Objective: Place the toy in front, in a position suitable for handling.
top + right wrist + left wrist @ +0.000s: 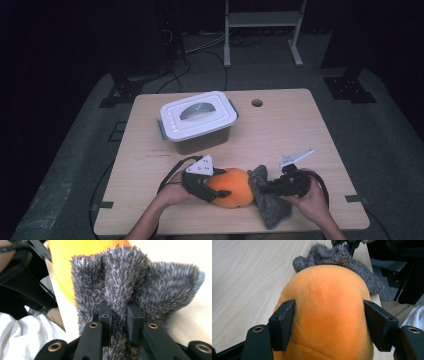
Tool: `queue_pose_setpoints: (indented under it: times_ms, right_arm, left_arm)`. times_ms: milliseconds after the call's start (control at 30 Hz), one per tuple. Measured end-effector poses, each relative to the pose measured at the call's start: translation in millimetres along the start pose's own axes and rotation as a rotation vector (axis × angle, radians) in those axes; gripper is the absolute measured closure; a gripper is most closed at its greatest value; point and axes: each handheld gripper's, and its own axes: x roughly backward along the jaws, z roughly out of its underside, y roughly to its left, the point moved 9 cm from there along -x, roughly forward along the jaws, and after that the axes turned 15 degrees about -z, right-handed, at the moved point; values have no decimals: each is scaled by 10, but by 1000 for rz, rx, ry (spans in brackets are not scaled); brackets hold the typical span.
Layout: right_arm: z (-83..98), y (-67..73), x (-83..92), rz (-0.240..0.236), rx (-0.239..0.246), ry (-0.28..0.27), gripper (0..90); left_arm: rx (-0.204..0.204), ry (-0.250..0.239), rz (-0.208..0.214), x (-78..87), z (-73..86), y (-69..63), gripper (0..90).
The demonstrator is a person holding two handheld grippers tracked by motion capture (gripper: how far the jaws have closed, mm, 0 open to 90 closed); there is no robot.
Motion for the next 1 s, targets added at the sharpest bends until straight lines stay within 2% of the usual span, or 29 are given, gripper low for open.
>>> queue_pose_setpoints:
  times_ms: [33,67,133,200,233,333,400,433,467,500,533,567,633,667,700,733,767,833,867,900,1000]
  right_arm:
    - [-55,43,24,-7,12,-26,766]
    - [-169,128,51,-31,39,-82,765]
    - [-209,160,43,-38,51,-93,765]
    - [-227,188,-24,-46,72,-77,765]
    - [-192,191,-122,-55,76,-44,765]
    - [-180,229,-168,-71,87,-25,764]
    - [-179,255,-185,-63,103,-13,764]
    - [-177,252,-181,-51,110,-2,764]
    - [-177,252,-181,-51,110,-2,764]
    - [-179,239,-168,-40,114,-1,764]
    - [-198,226,-122,-27,107,-17,765]
    - [-198,226,-122,-27,107,-17,765]
    - [-231,219,-62,-3,111,-40,766]
    - [-252,218,-23,13,116,-55,768]
    - [-315,226,62,31,127,-104,768]
    - [-315,226,62,31,127,-104,768]
    - [-338,223,86,49,133,-112,768]
    - [-334,218,77,52,132,-109,768]
    - [-315,206,51,50,129,-97,767]
    - [-261,173,-21,45,118,-62,767]
    - [-236,153,-37,24,101,-56,767]
  left_arm:
    - [1,-2,4,2,2,-2,302]
    - [1,-3,7,-1,2,-7,292]
    - [0,-3,15,-5,-5,-24,279]
    - [-3,-2,23,1,-26,-48,203]
    - [-7,6,25,7,-38,-59,132]
    - [-4,13,11,8,-84,-60,86]
    - [-5,31,12,-21,-62,-61,90]
    - [-14,25,15,-32,-47,-72,185]
    - [-14,15,5,-35,-41,-74,185]
    - [-14,5,-12,-35,-46,-67,249]
    - [-39,-34,-47,-17,-101,-51,355]
    - [-39,-34,-47,-17,-101,-51,374]
    - [-57,-97,-100,-16,-180,-44,387]
    - [-85,-128,-139,-26,-210,-37,390]
    - [-118,-157,-177,-44,-234,-30,378]
    - [-118,-165,-185,-59,-243,-32,378]
    - [-106,-156,-177,-97,-236,-42,355]
    - [-102,-113,-161,-159,-175,-55,345]
    - [-97,-105,-146,-188,-143,-74,318]
    - [-100,-99,-139,-191,-127,-83,302]
    - [-96,-84,-121,-172,-113,-103,285]
